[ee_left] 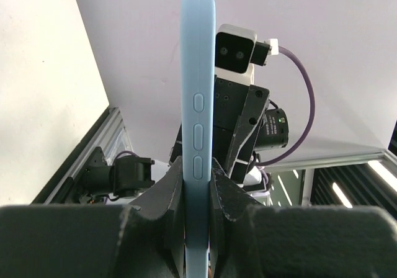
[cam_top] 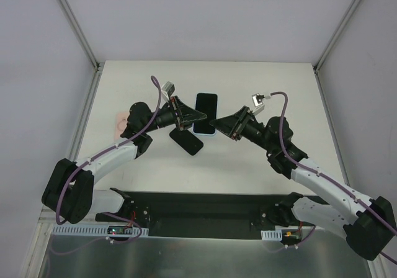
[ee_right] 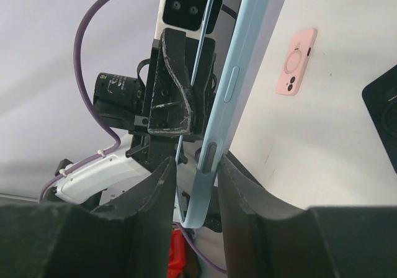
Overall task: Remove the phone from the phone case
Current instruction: Remove the phone case from the phone.
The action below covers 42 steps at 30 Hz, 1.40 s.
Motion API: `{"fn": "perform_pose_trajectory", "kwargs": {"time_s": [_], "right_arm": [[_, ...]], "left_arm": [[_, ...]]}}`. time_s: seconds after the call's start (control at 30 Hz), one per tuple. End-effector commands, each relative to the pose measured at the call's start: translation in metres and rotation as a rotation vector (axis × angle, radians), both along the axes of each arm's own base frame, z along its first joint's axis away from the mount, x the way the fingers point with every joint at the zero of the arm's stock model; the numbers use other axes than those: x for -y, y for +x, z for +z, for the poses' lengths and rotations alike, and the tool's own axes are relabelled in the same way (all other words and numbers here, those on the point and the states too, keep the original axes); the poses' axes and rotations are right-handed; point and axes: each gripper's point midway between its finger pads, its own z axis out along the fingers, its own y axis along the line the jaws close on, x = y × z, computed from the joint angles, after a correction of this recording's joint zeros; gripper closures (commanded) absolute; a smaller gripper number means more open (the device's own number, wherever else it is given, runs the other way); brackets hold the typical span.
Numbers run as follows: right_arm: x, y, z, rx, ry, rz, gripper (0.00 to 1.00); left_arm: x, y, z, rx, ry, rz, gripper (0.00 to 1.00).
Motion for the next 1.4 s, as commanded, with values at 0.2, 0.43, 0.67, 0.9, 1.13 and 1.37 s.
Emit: {"fn": "perform_pose_trajectory", "kwargs": {"time_s": [0.2, 0.43, 0.67, 0.9, 1.13, 1.37], "right_arm": [[-0.012, -0.009, 0.02, 0.027, 0.101, 0.035, 0.95], [-0.007, -0.011, 0.019, 0.065, 0.035, 0.037, 0.99], [-0.006, -0.021, 0.029, 0.096, -0.006, 0.161, 0.99], [-0.015, -0.028, 0.032, 0.093, -0.032, 0.274, 0.99], [-0.022, -0.029, 0.029, 0.075, -0.07, 0.331, 0.98], [-0.024, -0.019, 0.025, 0.042, -0.082, 0.299, 0.99]], "left_arm": [[-0.01, -0.002, 0.03, 0.149, -0.05, 0.056, 1.0], [-0.014, -0.007, 0.037, 0.183, -0.038, 0.014, 0.97], [-0.028, -0.007, 0.047, 0.232, -0.039, -0.067, 0.57], [-0.024, -0.012, 0.056, 0.275, -0.081, -0.182, 0.54], [-0.024, -0.013, 0.057, 0.286, -0.089, -0.198, 0.68], [-0.024, -0.018, 0.052, 0.278, -0.081, -0.219, 0.66]]}}
